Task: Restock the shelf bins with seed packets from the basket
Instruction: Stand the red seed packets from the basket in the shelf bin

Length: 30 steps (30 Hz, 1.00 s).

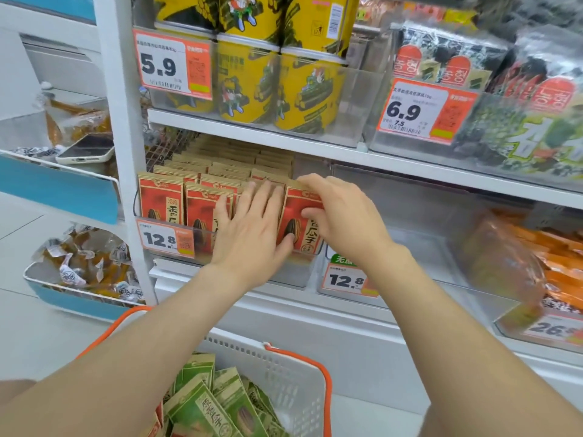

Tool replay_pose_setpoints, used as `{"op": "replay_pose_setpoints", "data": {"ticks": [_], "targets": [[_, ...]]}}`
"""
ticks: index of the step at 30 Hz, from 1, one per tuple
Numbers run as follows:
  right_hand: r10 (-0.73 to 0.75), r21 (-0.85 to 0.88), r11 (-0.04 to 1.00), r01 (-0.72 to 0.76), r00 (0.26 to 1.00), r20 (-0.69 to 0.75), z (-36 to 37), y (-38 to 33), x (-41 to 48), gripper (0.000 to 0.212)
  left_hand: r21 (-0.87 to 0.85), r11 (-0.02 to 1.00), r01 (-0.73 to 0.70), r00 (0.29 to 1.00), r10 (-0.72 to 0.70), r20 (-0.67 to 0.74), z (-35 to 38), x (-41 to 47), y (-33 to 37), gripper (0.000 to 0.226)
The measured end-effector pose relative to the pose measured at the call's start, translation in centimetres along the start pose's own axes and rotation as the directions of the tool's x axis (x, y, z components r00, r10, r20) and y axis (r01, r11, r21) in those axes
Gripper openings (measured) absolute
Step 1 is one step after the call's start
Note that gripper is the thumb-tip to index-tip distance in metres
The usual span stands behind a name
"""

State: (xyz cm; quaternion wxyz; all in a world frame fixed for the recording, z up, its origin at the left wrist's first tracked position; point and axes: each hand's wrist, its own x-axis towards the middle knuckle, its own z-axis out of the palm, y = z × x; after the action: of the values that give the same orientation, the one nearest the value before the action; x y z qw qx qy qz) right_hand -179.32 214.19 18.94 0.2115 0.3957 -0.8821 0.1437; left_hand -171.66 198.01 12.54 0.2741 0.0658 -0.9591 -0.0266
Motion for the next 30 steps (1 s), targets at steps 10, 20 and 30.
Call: {"op": "replay_pose_setpoints", "data": {"ticks": [10, 20, 30], "targets": [[0.153, -0.22, 0.967, -0.132, 0.985, 0.08, 2.1, -0.2, 2.9, 0.049, 0.155, 0.988, 0.009, 0.998, 0.0, -0.058, -0.1, 0.8, -1.3, 0.067], [0.274, -0.372, 0.91, -0.186, 0.941, 0.199, 3.0, -0.6, 5.2, 0.03, 0.031, 0.999, -0.009, 1.0, 0.009, -0.017, 0.6, 1.1, -1.7, 0.06], [0.438, -0.601, 0.741, -0.299, 0.894, 0.094, 6.9, 2.1, 10.2, 0.046, 0.111, 0.994, -0.001, 0.999, 0.007, -0.051, 1.2, 1.0, -2.0, 0.066]]}}
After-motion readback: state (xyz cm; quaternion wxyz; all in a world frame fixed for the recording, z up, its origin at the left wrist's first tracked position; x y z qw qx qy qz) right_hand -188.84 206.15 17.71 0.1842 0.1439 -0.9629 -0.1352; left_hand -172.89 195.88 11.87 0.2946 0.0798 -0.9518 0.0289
